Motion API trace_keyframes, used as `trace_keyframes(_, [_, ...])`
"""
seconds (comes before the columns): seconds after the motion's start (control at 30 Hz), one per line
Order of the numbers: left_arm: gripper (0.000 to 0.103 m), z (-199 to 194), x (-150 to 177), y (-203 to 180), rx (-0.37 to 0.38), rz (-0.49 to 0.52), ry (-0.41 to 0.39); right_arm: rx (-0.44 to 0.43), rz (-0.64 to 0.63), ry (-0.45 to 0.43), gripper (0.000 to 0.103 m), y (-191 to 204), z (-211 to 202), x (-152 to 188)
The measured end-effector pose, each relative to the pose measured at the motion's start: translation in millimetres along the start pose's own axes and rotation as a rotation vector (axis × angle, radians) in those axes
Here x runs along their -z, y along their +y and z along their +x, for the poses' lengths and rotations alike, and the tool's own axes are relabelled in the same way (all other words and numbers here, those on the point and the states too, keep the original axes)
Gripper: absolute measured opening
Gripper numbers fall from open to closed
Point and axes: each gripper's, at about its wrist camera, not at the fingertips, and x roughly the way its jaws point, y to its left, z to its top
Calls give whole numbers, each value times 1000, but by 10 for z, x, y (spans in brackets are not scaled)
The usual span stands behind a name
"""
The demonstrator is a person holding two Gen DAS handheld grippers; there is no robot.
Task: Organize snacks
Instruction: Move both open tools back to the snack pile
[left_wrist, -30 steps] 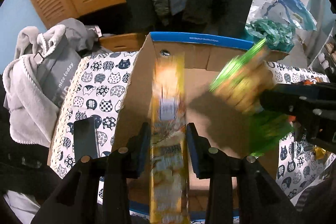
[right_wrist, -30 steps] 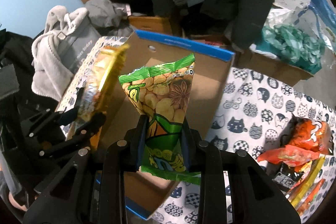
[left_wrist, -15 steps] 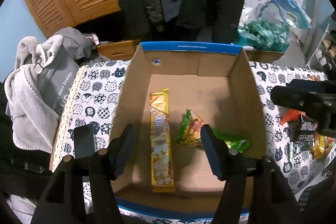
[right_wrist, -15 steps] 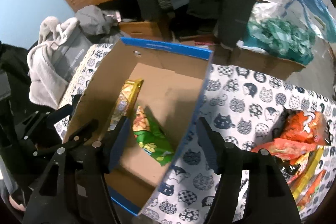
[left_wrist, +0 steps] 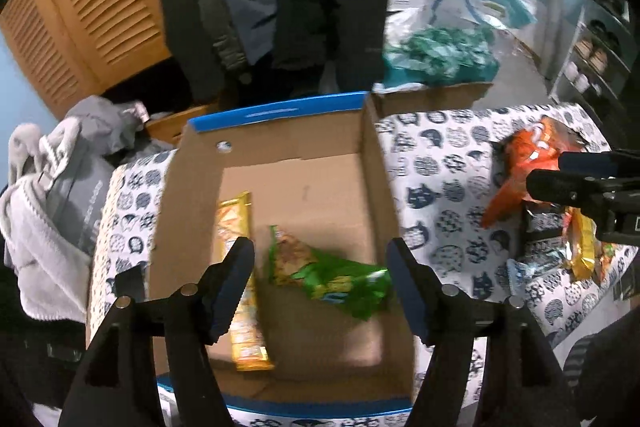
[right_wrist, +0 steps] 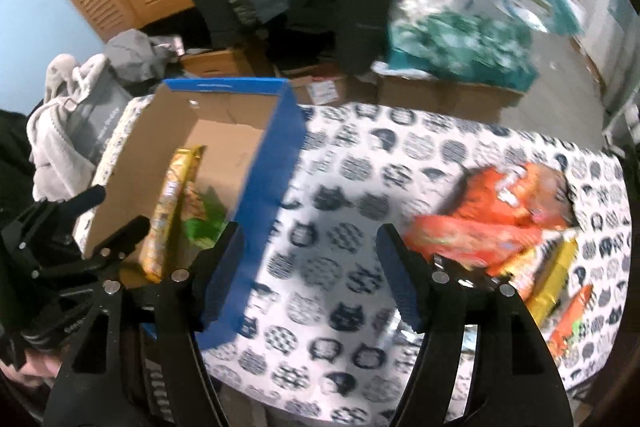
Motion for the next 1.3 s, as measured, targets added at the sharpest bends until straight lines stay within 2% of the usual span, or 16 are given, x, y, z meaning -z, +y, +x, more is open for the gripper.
trace_keyframes(0.4, [70, 79, 13, -944, 82, 171, 47, 66, 180, -36, 69, -1053, -412, 396])
trace_keyframes(0.5, [73, 83, 16, -1188, 94, 221, 48, 89, 234, -47, 69, -1327, -507, 506])
trace_keyframes(0.77, [74, 166, 27, -1669, 140, 302, 62, 128, 366, -53, 69, -1965, -655, 814])
trace_keyframes(1.0, [74, 403, 20, -1958, 159, 311, 115, 158, 447, -26, 69, -2326, -603, 1039])
trace_keyframes(1.3, [81, 684, -33, -2130, 203, 235, 172, 192, 491, 65, 69, -2596, -302, 1253])
